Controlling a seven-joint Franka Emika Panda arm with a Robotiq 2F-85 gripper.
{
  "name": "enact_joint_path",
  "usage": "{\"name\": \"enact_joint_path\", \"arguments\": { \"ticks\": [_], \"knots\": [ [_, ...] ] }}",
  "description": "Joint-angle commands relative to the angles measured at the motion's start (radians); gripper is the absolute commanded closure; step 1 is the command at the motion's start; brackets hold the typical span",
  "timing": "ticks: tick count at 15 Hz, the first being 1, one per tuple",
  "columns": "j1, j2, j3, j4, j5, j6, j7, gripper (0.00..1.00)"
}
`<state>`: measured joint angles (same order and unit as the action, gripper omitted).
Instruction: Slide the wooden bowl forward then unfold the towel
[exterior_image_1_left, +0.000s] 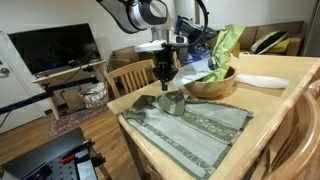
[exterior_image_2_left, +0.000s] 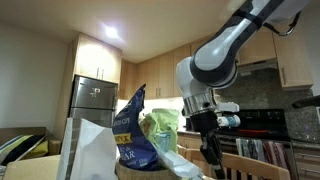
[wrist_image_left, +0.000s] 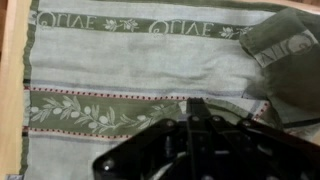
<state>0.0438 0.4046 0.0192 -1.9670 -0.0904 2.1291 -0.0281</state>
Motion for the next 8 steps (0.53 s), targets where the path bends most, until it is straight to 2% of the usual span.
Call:
{"name": "enact_joint_path", "arguments": {
  "ticks": [1, 5, 6, 8],
  "knots": [
    [0.000, 0.039, 0.004, 0.066, 0.028, 0.003, 0.025, 1.00],
    [0.004, 0.082, 0.000, 0.120, 0.027, -0.021, 0.030, 1.00],
    [0.000, 0.051, 0.002, 0.077, 0.017, -0.002, 0.001, 0.99],
    [0.000, 0.070, 0.001, 0.093, 0.017, -0.002, 0.001, 0.99]
  ]
}}
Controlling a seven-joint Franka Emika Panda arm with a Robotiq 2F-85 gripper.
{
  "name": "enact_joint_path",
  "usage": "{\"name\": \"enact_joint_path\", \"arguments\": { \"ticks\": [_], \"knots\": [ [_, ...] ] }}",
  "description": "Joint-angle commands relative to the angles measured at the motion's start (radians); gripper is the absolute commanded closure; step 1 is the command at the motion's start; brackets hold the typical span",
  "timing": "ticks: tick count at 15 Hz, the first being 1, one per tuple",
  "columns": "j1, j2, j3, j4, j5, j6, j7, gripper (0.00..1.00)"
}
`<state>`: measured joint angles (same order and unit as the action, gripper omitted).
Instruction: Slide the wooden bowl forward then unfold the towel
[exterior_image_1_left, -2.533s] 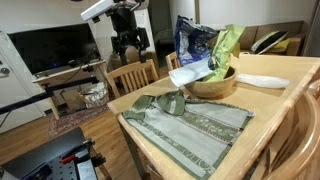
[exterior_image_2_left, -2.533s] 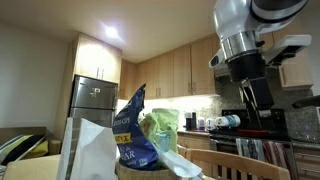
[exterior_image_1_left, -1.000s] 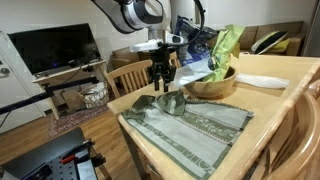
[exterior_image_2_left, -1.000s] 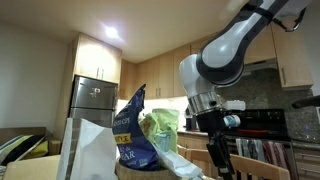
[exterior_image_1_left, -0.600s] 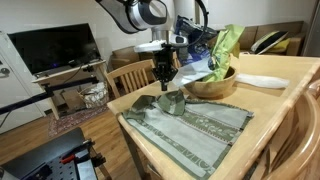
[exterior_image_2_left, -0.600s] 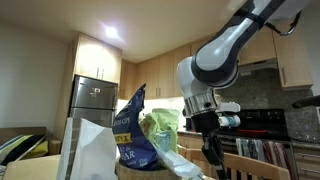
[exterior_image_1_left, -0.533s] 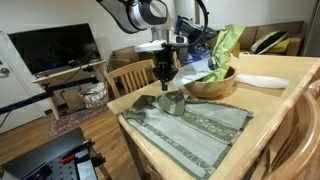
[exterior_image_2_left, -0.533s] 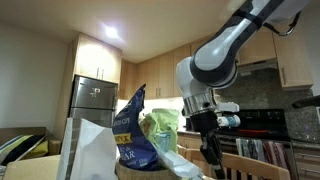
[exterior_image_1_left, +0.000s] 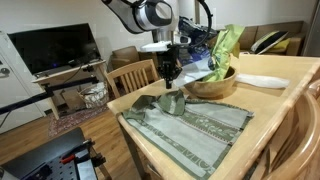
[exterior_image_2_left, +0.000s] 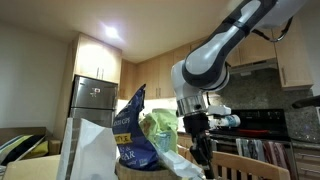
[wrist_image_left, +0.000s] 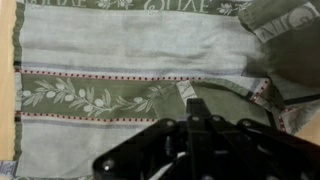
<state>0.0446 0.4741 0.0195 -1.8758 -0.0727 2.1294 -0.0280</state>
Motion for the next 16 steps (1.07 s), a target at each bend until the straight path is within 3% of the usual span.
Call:
{"name": "enact_joint_path", "arguments": {
  "ticks": [1, 9, 16],
  "knots": [
    [-0.001, 0.006, 0.001, 0.006, -0.001, -0.002, 0.001, 0.99],
    [-0.005, 0.070, -0.001, 0.057, 0.010, -0.017, 0.009, 1.00],
    [0.003, 0.152, -0.009, 0.115, 0.000, 0.038, 0.027, 1.00]
  ]
}}
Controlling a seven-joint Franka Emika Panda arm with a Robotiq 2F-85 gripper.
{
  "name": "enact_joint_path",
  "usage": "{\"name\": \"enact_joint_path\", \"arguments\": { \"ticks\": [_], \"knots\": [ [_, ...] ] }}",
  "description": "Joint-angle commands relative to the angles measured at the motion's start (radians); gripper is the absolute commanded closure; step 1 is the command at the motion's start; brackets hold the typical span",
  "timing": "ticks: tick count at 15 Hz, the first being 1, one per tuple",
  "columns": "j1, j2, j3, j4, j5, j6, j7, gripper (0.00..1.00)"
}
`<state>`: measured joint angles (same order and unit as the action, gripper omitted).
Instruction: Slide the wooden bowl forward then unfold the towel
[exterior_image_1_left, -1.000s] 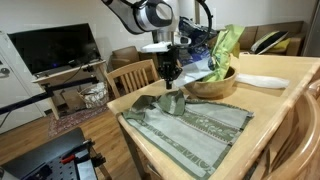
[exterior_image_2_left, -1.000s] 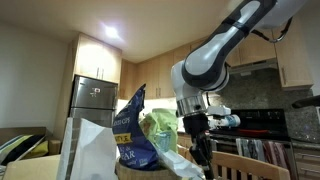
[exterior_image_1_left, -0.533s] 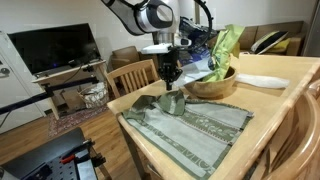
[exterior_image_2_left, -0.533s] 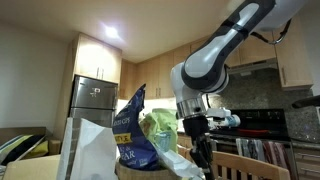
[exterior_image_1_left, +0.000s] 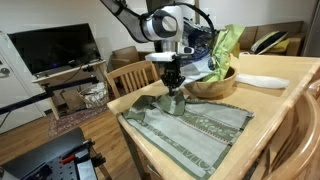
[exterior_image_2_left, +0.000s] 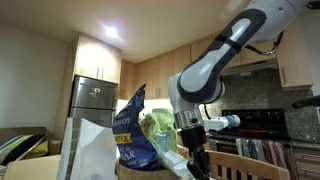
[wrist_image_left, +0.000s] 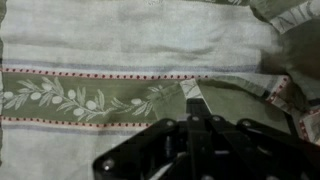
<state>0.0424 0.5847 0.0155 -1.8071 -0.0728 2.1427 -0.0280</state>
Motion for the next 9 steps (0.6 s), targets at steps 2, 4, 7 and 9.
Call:
{"name": "enact_joint_path", "arguments": {
  "ticks": [2, 4, 7, 9],
  "knots": [
    [0.006, 0.061, -0.007, 0.058, -0.001, 0.062, 0.031, 1.00],
    [0.012, 0.084, -0.014, 0.069, -0.006, 0.122, 0.048, 1.00],
    [0.024, 0.104, -0.028, 0.068, -0.018, 0.214, 0.080, 1.00],
    [0.032, 0.106, -0.037, 0.059, -0.022, 0.269, 0.091, 1.00]
  ]
}}
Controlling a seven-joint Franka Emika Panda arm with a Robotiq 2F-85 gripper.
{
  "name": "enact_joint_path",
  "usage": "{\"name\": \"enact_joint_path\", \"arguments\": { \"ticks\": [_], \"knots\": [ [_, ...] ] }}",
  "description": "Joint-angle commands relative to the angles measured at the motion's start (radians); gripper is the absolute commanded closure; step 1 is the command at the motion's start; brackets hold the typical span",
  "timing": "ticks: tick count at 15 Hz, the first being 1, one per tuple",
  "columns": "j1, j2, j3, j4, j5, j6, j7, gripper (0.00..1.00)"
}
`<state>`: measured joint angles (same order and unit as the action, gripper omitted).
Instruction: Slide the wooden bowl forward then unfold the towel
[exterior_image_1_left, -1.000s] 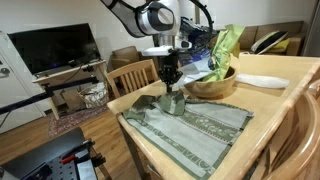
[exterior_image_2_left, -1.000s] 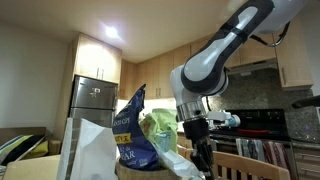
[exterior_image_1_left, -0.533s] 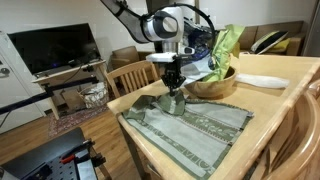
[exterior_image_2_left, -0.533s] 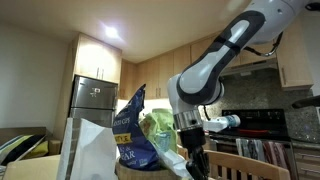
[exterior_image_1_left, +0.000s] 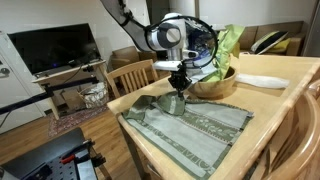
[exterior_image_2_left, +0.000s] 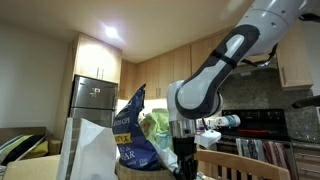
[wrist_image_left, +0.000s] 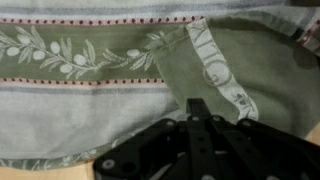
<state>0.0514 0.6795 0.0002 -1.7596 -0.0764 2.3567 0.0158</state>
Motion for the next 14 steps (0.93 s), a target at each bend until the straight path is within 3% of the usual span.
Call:
{"name": "enact_joint_path", "arguments": {
  "ticks": [1, 7, 14],
  "knots": [
    [0.029, 0.010, -0.028, 0.005, -0.023, 0.087, 0.064, 1.00],
    [0.055, 0.011, -0.054, 0.011, -0.033, 0.166, 0.099, 1.00],
    [0.064, 0.020, -0.063, 0.052, -0.026, 0.155, 0.125, 1.00]
  ]
}}
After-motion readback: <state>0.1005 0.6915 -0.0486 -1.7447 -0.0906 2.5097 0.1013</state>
